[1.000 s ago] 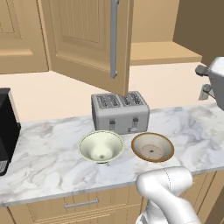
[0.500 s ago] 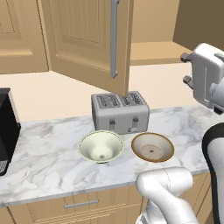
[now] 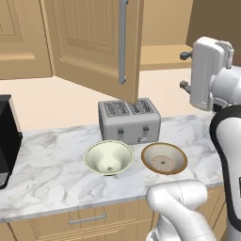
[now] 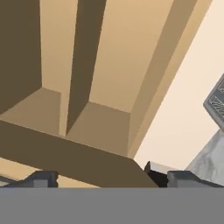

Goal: Open the cabinet. Pick the bowls from the counter and place them in the cabinet. Then close the cabinet.

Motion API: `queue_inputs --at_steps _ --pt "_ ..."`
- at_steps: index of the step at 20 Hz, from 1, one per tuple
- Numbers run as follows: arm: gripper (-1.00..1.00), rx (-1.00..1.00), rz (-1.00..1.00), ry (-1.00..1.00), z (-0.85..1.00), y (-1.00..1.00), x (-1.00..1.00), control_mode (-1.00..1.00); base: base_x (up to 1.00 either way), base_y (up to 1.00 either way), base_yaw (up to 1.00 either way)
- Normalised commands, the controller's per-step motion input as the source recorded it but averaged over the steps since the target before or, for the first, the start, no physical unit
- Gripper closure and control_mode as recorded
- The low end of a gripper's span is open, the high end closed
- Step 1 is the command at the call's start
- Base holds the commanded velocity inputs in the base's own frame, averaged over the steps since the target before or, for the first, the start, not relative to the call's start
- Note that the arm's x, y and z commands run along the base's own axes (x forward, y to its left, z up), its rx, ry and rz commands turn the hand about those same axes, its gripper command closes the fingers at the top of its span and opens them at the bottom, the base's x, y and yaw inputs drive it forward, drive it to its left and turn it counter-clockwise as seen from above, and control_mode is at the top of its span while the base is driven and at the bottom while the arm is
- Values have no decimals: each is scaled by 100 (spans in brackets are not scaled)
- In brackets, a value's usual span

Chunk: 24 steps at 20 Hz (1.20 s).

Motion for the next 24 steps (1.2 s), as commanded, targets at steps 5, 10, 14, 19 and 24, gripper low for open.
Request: queue_inputs --at_steps 5,10,14,19,24 --pt "-100 8 13 17 0 22 34 -100 0 0 0" --pt "-100 9 9 14 -8 32 58 -100 0 0 0" --pt "-100 20 16 22 -22 18 74 -100 0 0 0" --pt "-100 24 18 14 -30 22 64 -100 0 0 0" --pt "-100 14 16 2 -17 46 31 -100 0 0 0"
